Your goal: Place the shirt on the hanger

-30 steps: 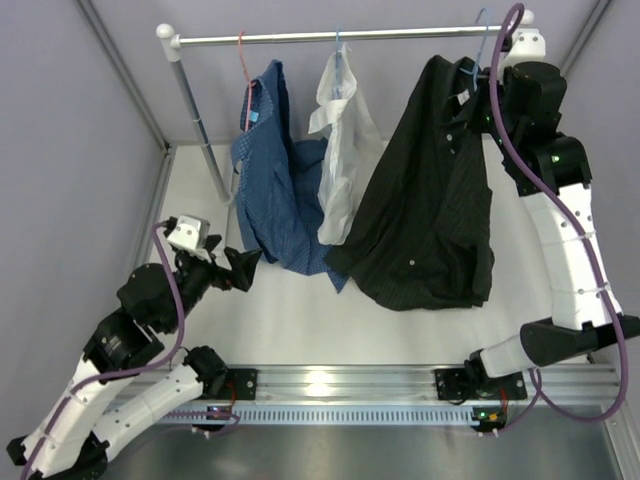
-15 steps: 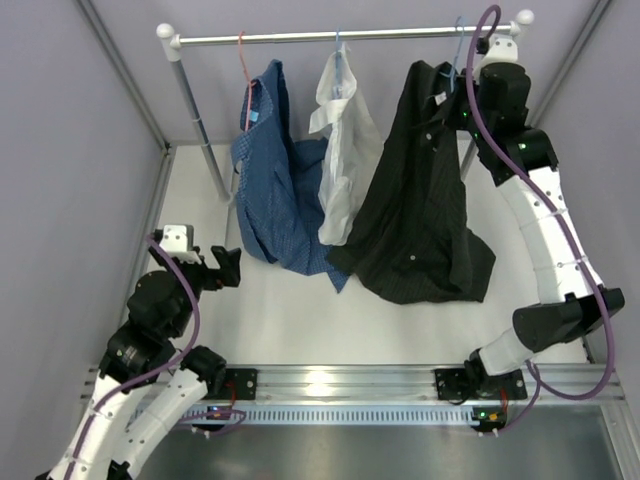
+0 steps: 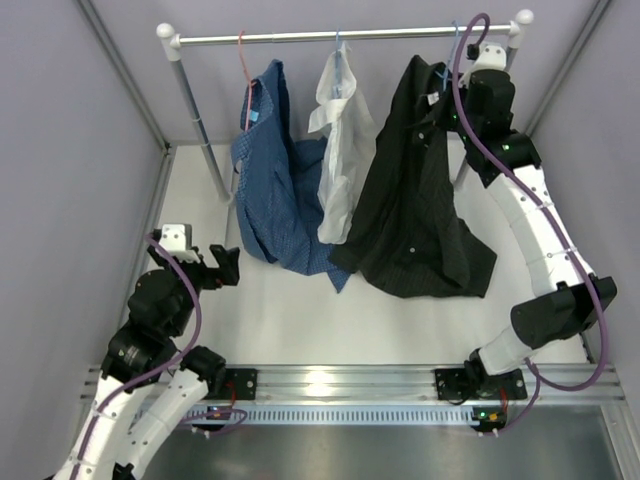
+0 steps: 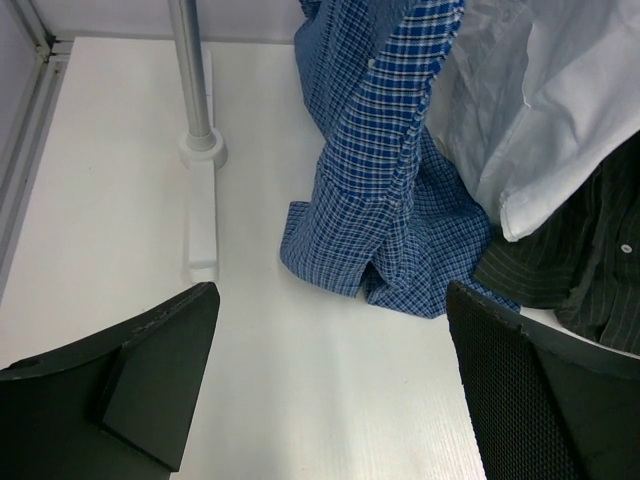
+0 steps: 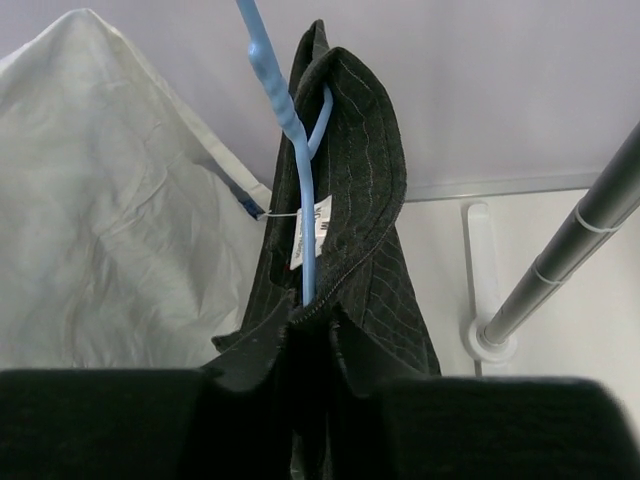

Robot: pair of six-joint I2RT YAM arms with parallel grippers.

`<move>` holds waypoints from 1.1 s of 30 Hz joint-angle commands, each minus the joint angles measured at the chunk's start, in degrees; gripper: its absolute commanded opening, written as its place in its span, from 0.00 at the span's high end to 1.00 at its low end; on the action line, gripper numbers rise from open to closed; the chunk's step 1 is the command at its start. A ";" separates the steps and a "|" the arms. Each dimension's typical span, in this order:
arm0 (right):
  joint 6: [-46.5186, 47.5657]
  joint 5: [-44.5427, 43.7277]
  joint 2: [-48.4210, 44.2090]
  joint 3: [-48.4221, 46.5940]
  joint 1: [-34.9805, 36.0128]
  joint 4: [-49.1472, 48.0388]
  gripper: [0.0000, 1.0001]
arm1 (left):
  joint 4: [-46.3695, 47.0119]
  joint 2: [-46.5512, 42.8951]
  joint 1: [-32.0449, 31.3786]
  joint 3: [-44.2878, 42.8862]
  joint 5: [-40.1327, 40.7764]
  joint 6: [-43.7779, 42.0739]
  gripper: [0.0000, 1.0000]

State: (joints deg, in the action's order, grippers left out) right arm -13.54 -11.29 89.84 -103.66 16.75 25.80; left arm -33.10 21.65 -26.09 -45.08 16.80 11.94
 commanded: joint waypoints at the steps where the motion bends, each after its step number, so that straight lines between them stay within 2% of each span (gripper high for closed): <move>1: -0.70 -0.05 -0.72 0.47 0.82 -3.48 0.83 | 3.04 0.41 1.30 0.34 1.48 0.45 0.02; 2: -0.78 0.04 -1.07 0.56 0.82 -3.56 0.76 | 3.04 0.59 1.56 0.43 1.66 0.71 0.02; 3: -0.79 0.21 -1.86 0.82 0.82 -3.74 0.63 | 3.04 0.67 2.00 0.43 2.10 0.71 0.02; 8: 0.35 0.48 -5.81 2.05 0.74 -3.74 0.48 | 3.04 1.82 4.99 0.17 3.33 1.68 0.02; 9: 0.79 0.57 -6.69 3.19 0.82 -3.65 0.38 | 3.13 2.08 6.99 0.08 3.33 1.94 0.02; 10: 0.97 0.48 -7.57 3.89 0.74 -3.65 0.33 | 3.04 2.52 8.06 -0.01 2.98 2.12 0.02; 11: 1.15 0.39 -9.58 5.64 0.82 -3.65 0.22 | 3.04 2.78 9.11 -0.01 2.72 2.47 0.02; 14: 2.55 -1.01 -14.41 10.20 0.47 -3.39 0.09 | 3.04 3.92 12.37 -0.18 2.54 3.34 0.02; 15: 3.51 -1.54 -15.82 11.53 0.21 -3.13 0.01 | 3.04 4.19 13.07 -0.18 2.80 3.44 0.02; 21: 5.19 -4.79 -29.71 25.24 0.12 1.88 0.01 | 1.82 4.98 13.17 -0.45 8.60 4.93 0.02; 25: 5.28 -12.33 -38.58 31.57 0.03 8.99 0.00 | 1.20 5.33 13.17 -0.62 10.53 5.81 0.02; 28: 6.59 -14.28 -47.72 37.81 0.21 12.25 0.00 | 0.85 4.28 13.17 -0.80 12.12 5.20 0.02; 29: 6.16 -14.37 -52.62 40.52 0.64 12.86 0.00 | 0.76 3.76 13.17 -0.80 12.29 5.02 0.02; 33: 5.19 -10.60 -60.92 43.01 0.74 17.42 0.01 | 0.76 0.33 13.17 0.43 11.68 4.32 0.02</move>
State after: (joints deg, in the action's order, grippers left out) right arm -8.54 -22.02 33.58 -61.10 16.75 38.48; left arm -33.52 24.16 -13.28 -44.84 27.11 16.58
